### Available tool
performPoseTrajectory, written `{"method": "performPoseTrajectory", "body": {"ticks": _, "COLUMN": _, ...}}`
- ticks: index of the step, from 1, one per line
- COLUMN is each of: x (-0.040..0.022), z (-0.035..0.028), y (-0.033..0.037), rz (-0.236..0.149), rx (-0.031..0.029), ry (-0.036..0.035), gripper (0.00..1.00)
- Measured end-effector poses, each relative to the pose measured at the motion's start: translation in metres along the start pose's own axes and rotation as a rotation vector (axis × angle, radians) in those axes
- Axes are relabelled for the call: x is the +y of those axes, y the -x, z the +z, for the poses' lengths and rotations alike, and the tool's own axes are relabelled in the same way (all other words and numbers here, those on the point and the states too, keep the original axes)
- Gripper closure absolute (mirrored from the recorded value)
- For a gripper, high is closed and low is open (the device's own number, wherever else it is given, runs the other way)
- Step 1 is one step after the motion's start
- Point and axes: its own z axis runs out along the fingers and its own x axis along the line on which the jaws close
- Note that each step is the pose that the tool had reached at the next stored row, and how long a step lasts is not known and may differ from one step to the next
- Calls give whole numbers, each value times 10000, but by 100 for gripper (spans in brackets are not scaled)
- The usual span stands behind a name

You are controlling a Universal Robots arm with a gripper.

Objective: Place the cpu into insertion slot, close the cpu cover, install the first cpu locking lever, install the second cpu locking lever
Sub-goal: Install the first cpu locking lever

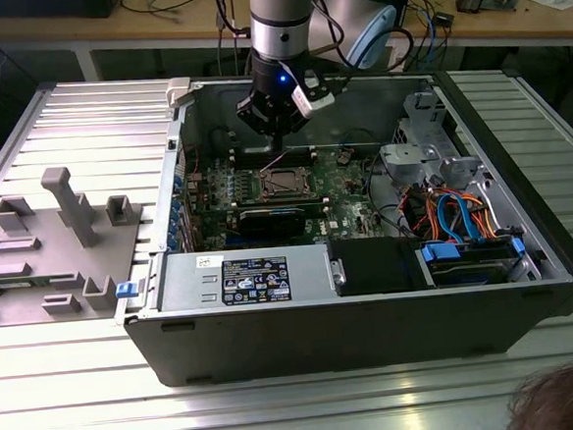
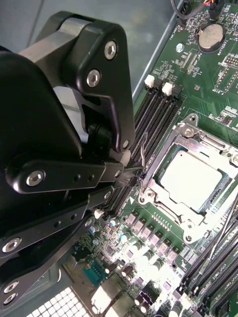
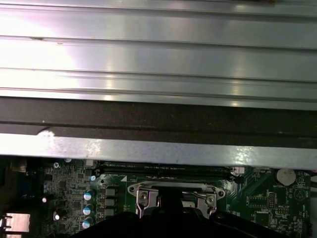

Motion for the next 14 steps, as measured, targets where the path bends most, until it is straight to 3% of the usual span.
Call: {"method": "performPoseTrajectory", "body": {"ticks": 14, "x": -3, "z": 50, "y": 23, "rz": 0, "rx": 1, "ry": -1, "gripper": 89}}
